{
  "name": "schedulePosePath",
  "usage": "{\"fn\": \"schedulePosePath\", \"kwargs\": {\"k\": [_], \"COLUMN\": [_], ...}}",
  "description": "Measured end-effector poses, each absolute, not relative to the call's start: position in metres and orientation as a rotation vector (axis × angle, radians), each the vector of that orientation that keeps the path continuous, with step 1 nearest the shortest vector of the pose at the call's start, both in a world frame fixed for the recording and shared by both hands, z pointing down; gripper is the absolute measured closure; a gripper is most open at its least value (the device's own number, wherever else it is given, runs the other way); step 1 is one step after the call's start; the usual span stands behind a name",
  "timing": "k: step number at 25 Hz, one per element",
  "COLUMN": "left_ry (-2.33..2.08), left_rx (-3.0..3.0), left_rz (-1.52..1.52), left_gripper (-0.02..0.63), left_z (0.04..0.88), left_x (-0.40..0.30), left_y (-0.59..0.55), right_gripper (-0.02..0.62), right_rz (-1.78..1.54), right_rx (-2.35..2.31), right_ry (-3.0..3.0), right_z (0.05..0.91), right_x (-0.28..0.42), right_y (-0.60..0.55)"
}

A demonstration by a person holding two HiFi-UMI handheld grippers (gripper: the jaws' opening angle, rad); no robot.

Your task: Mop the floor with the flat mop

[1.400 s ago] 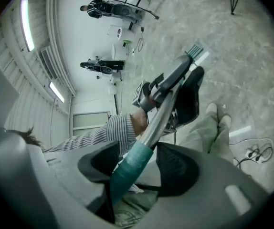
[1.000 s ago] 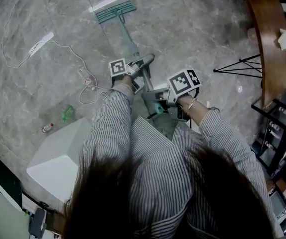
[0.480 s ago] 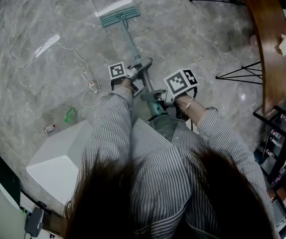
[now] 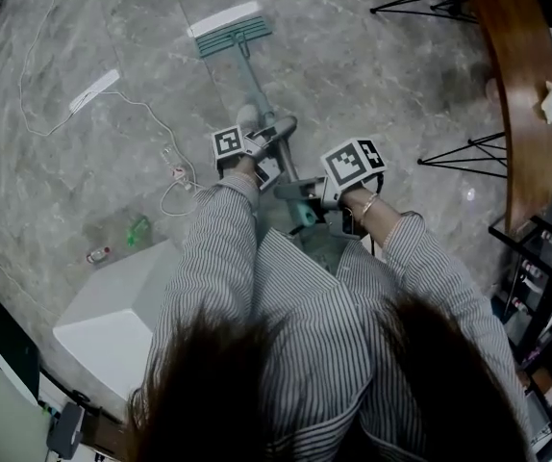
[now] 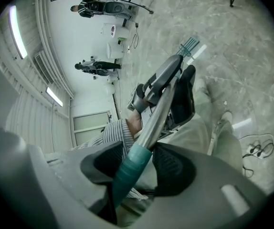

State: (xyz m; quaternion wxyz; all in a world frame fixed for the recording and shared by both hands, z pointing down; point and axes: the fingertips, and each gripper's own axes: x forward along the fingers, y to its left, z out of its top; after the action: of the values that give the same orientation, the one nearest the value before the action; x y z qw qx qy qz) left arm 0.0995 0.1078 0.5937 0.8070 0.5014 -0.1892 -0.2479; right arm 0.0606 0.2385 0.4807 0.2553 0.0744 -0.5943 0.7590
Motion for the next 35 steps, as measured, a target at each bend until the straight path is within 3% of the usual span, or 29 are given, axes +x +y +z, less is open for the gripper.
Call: {"fn": "schedulePosePath", "kwargs": {"k": [10,24,35], "left_ry": [-0.406,-0.484,-0.492], "left_rx": [1.054,1.073,1.101], "left_rz": [-0.577,-0.587,-0.578], "left_gripper": [0.449,0.451,0.471], "left_z": [0.593,0.626,0.632], "left_x": [0.054,-0.053,-0.054], "left_y": [-0.014,-0.293,-0.308], "right_gripper": [0.4,0.405,0.423], "right_rz": [2.132,2.237,2.253], "right_rx": [0.17,0.282,0.438], "right_ry": [-1.616,-1.694,-1.679], "right_z": [0.481,0.514,0.527], "right_x": [0.015,-0.086,-0.083], "right_y": [0.117,-0.162,-0.175]}}
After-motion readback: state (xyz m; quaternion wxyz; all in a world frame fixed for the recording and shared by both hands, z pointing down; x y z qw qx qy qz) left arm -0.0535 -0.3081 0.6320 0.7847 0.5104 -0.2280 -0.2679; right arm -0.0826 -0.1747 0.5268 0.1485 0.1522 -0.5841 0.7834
